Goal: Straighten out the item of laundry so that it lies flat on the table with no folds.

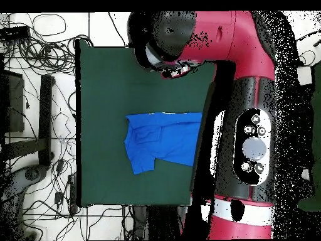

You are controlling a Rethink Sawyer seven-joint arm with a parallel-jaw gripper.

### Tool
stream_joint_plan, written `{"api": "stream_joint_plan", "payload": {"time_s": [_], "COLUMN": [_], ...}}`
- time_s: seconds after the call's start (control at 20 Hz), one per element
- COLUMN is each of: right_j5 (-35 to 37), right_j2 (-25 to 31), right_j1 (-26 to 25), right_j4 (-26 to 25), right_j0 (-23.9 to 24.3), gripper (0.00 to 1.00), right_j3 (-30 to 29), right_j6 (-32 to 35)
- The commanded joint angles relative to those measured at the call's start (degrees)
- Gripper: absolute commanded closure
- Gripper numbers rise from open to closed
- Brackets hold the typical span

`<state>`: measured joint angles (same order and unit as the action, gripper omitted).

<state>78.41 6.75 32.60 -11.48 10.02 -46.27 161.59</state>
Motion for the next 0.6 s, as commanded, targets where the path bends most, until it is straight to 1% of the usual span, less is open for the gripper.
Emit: {"api": "stream_joint_plan", "payload": {"time_s": [0.05,0.35,0.6], "right_j5": [-4.3,-5.3,-5.9], "right_j2": [3.4,2.3,2.0], "right_j1": [-0.7,-0.2,0.3], "right_j4": [-0.1,0.2,0.5], "right_j0": [-1.4,-2.3,-2.7], "gripper": [0.0,0.0,0.0], "right_j3": [-12.2,-13.7,-15.1], "right_j6": [-10.0,-5.9,-4.4]}}
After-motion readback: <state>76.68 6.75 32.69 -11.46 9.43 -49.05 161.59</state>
